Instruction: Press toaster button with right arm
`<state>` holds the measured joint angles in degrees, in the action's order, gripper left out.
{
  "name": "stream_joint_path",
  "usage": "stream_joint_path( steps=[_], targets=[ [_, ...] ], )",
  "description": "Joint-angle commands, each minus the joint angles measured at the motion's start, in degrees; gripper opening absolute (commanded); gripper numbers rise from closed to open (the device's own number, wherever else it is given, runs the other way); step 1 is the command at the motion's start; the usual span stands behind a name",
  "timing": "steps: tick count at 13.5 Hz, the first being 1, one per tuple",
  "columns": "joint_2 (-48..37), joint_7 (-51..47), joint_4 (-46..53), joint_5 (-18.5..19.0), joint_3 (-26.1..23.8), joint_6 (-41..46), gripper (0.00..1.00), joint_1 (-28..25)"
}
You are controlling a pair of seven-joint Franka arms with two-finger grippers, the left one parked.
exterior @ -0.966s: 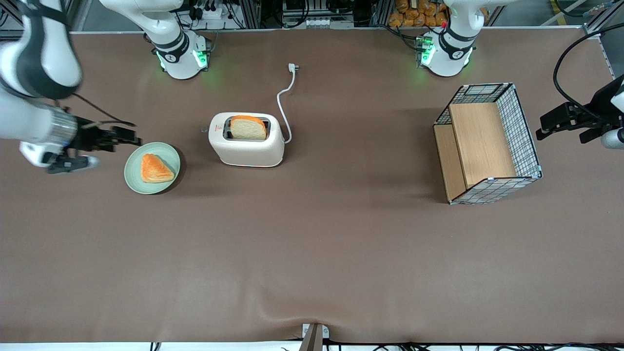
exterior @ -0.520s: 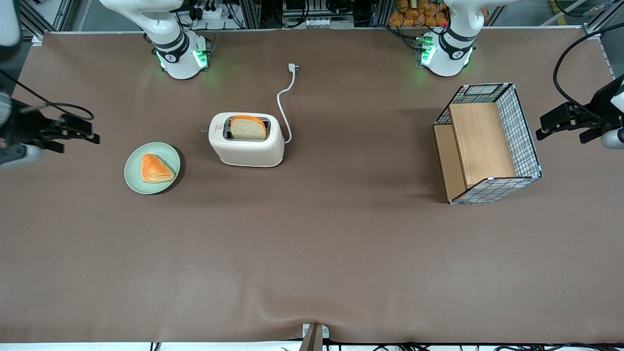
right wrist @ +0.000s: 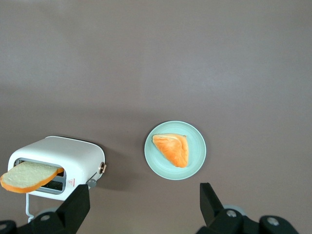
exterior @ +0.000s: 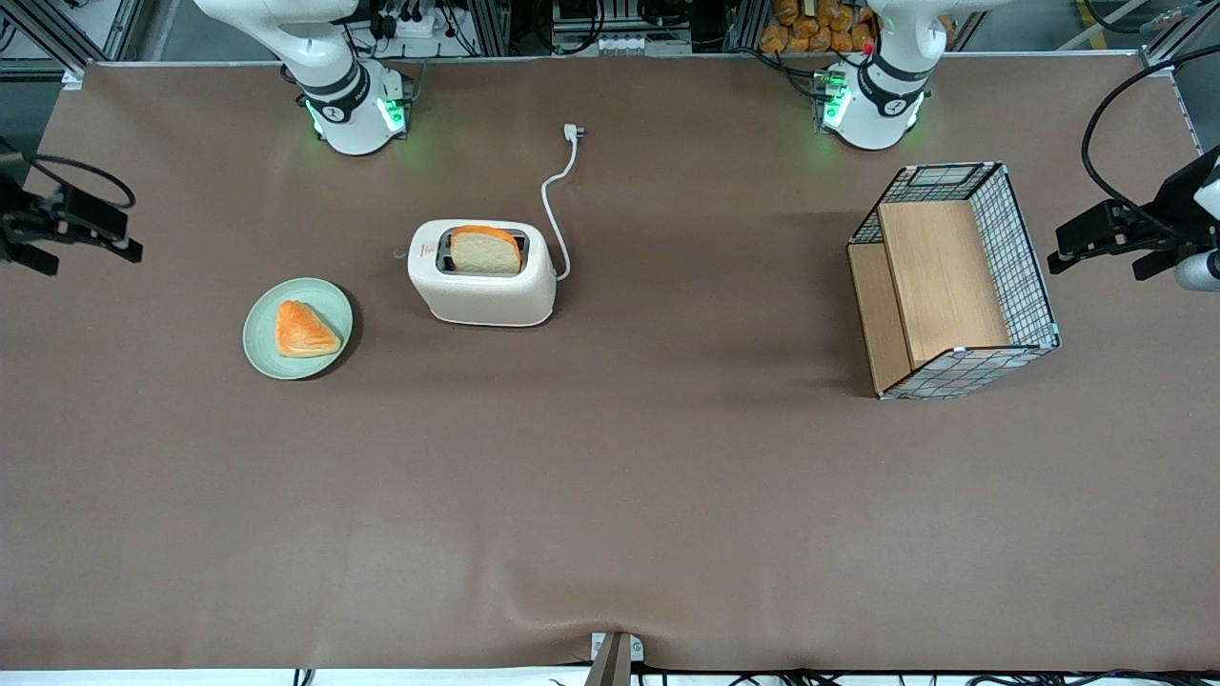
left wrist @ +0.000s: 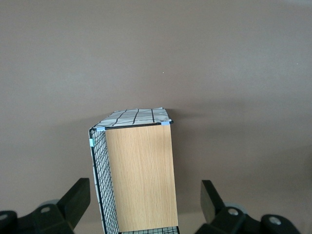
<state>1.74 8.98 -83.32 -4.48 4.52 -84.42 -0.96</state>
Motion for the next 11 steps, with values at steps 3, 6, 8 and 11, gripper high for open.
stream_joint_path(
  steps=[3, 6, 8, 11],
  targets=[
    [-5.07, -3.09, -4.04, 2.02, -2.23, 0.22, 1.00, 2.28],
    [-5.16, -3.44, -3.87, 4.39, -3.28, 0.31, 1.00, 2.28],
    [-4.82, -3.35, -3.52, 4.48, -3.38, 0.31, 1.00, 2.63],
    [-4.72, -3.44, -3.52, 4.39, -3.29, 0.31, 1.00, 2.45]
  ],
)
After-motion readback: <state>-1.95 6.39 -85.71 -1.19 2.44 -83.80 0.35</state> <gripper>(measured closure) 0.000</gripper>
